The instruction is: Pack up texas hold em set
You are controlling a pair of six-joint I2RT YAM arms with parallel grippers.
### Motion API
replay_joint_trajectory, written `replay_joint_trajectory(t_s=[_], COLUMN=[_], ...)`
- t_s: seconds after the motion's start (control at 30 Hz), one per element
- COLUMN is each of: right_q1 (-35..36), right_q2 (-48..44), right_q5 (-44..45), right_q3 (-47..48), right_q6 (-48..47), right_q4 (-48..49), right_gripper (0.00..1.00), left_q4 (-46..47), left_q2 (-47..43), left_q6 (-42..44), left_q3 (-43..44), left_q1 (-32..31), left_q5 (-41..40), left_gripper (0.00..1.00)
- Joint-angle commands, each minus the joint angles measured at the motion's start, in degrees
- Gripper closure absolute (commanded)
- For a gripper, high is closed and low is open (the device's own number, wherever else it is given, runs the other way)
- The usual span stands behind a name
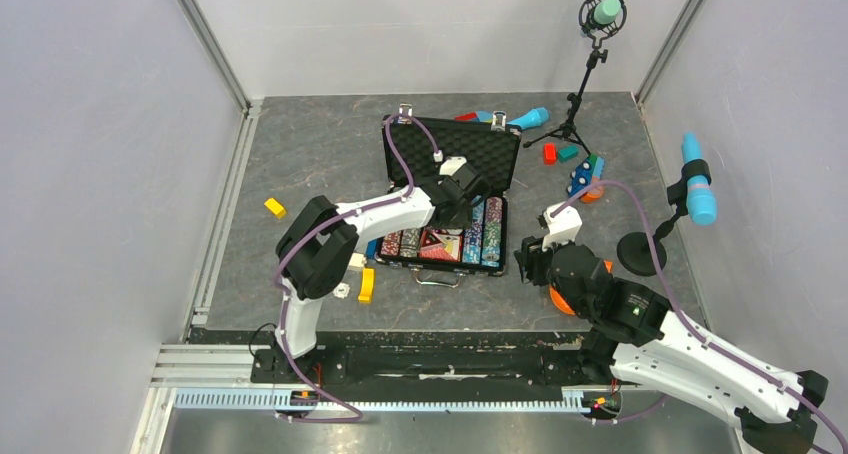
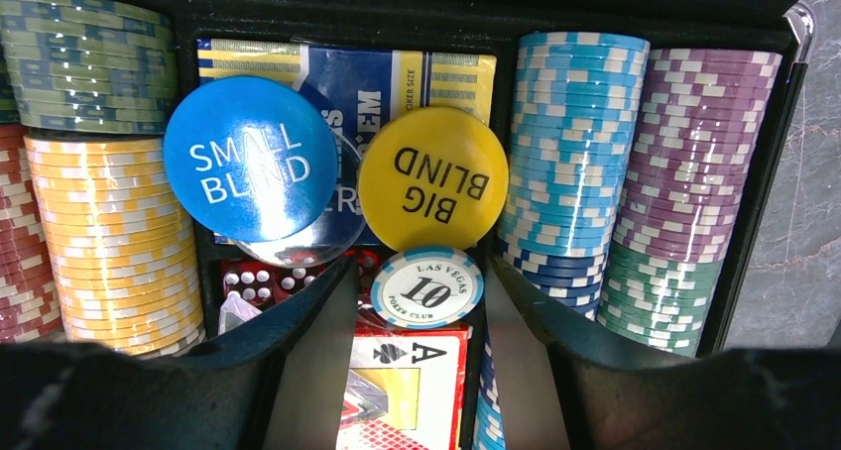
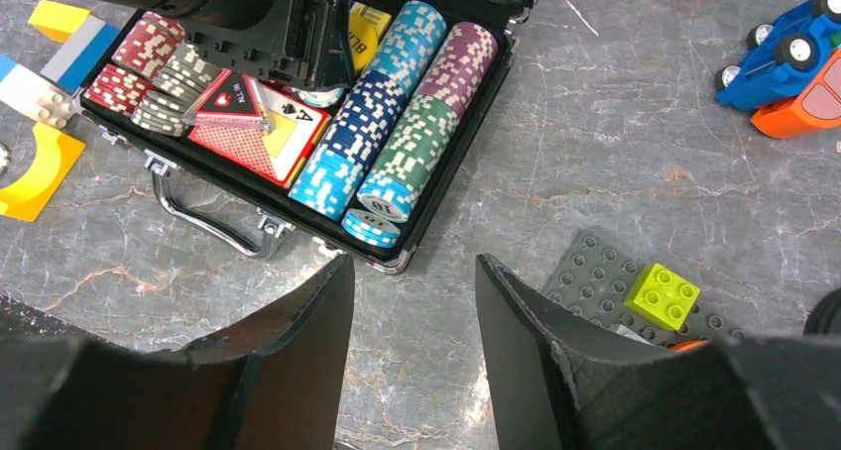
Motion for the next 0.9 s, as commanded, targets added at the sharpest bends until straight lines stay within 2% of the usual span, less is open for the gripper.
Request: replay_joint_trajectory(t_s=[0.0,0.33,0.7,0.87], right_q1=[0.21,0.19,0.24,0.21], right_q2=[-0.48,-0.71,-0.62,-0.32], right_q5=[1.25,1.32,1.29,0.96], right_q3=[0.07,-0.07,-0.07,-0.31], right_q6=[0.06,0.39,0.58,0.63], right_q4=[0.43,0.25,0.25,0.70], right_gripper=[0.49,0.49,0.49,0.49], left_q4=[0.34,0.31,0.27,2.52], left_q2=[1.25,0.32,-2.88,-4.78], left_q6=[1.57,1.68,2.08,2.42], left_q3=[2.04,1.33,0.24,-1.60], left_q1=[-0.78,-1.02,-1.14,-1.11], left_q5=[-0.51,-0.60,-1.21,0.24], left_gripper=[0.45,0.52,0.53,0.58])
